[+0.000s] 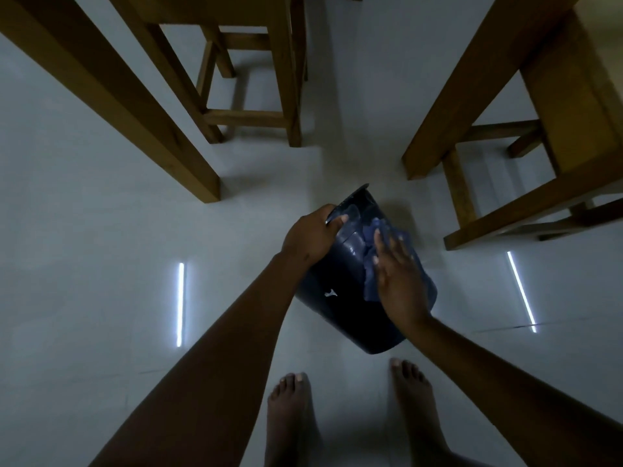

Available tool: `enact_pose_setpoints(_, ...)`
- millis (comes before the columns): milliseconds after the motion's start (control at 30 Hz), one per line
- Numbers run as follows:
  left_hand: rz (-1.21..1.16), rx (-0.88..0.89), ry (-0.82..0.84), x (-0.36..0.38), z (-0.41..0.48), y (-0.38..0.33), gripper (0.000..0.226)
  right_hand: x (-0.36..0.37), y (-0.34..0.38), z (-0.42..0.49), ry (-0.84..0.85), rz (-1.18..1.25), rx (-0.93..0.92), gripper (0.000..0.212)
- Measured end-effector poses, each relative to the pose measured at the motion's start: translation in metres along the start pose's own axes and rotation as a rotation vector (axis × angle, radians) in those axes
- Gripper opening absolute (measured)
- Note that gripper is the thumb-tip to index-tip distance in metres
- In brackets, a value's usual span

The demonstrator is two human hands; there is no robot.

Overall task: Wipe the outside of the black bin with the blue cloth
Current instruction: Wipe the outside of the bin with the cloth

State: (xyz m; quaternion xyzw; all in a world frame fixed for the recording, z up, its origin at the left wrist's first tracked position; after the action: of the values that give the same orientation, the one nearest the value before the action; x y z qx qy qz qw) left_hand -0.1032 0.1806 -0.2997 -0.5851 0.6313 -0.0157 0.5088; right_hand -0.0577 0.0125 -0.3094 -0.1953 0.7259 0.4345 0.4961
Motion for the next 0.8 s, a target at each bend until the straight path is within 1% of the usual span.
enact_pose_setpoints(33, 0.0, -0.007, -0.003, 0.0, 0.0, 0.002, 0.037, 0.004, 0.009, -0.013, -0.008, -0.036, -0.025, 0.059)
enact_pose_setpoints(100, 0.001, -0.014, -0.01, -0.001, 0.001, 0.006, 0.038, 0.02, 0.034, -0.03, 0.046, -0.165, -0.17, 0.059)
enact_pose_setpoints(133, -0.001, -0.015, -0.013, -0.002, 0.001, 0.006, 0.038, 0.024, 0.04, -0.026, 0.061, -0.197, -0.231, 0.06)
enact_pose_setpoints(167, -0.005, -0.015, -0.013, -0.002, 0.001, 0.005, 0.037, 0.022, 0.041, -0.015, 0.038, -0.193, -0.278, 0.062)
enact_pose_setpoints(200, -0.008, -0.013, -0.01, -0.001, 0.001, 0.002, 0.036, 0.019, 0.034, -0.002, 0.032, -0.216, -0.26, 0.065)
enact_pose_setpoints(267, -0.012, 0.0, -0.005, 0.001, 0.004, -0.008, 0.034, 0.004, 0.0, 0.024, 0.038, -0.08, -0.061, 0.062)
enact_pose_setpoints(333, -0.013, -0.002, -0.011, 0.0, 0.005, -0.011, 0.034, -0.008, -0.011, 0.022, -0.002, 0.041, 0.045, 0.056)
enact_pose_setpoints(367, -0.013, -0.008, -0.015, -0.001, 0.005, -0.008, 0.034, -0.008, -0.004, 0.012, -0.044, -0.016, 0.031, 0.055)
enact_pose_setpoints(400, -0.012, -0.012, -0.018, -0.001, 0.004, -0.005, 0.034, -0.003, 0.009, -0.003, -0.046, -0.065, -0.001, 0.056)
enact_pose_setpoints(467, -0.014, -0.016, -0.023, -0.001, 0.002, 0.0, 0.035, 0.011, 0.032, -0.02, 0.025, -0.086, -0.129, 0.057)
enact_pose_setpoints(533, -0.031, -0.023, -0.019, -0.001, 0.003, -0.003, 0.037, 0.017, 0.03, -0.011, 0.05, -0.056, -0.182, 0.056)
enact_pose_setpoints(600, -0.041, -0.033, 0.031, 0.002, 0.005, -0.007, 0.039, 0.004, 0.016, 0.004, -0.005, -0.07, -0.127, 0.054)
enact_pose_setpoints(667, -0.008, -0.018, 0.08, 0.002, 0.0, -0.004, 0.039, -0.011, -0.01, 0.019, -0.027, 0.002, 0.012, 0.052)
enact_pose_setpoints(733, 0.065, 0.001, 0.059, -0.002, -0.01, 0.005, 0.037, -0.015, -0.035, 0.024, -0.013, 0.18, 0.145, 0.052)
enact_pose_setpoints(767, 0.097, 0.013, 0.024, -0.005, -0.015, 0.007, 0.038, -0.014, -0.041, 0.022, -0.014, 0.247, 0.183, 0.051)
enact_pose_setpoints(800, 0.118, 0.029, -0.017, -0.006, -0.018, 0.006, 0.04, -0.014, -0.038, 0.017, -0.028, 0.264, 0.187, 0.051)
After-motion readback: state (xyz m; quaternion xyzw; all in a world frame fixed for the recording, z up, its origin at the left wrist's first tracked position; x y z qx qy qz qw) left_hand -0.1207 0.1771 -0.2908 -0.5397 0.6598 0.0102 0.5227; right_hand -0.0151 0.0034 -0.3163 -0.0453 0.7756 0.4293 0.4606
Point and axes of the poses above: each hand's wrist, its own z-axis towards the middle knuckle, its own x-axis out of the palm, y = z × x, the point moved 10 cm from there along z, towards the middle knuckle, and after that the axes turned 8 degrees about -x, right-handed, at the moved point
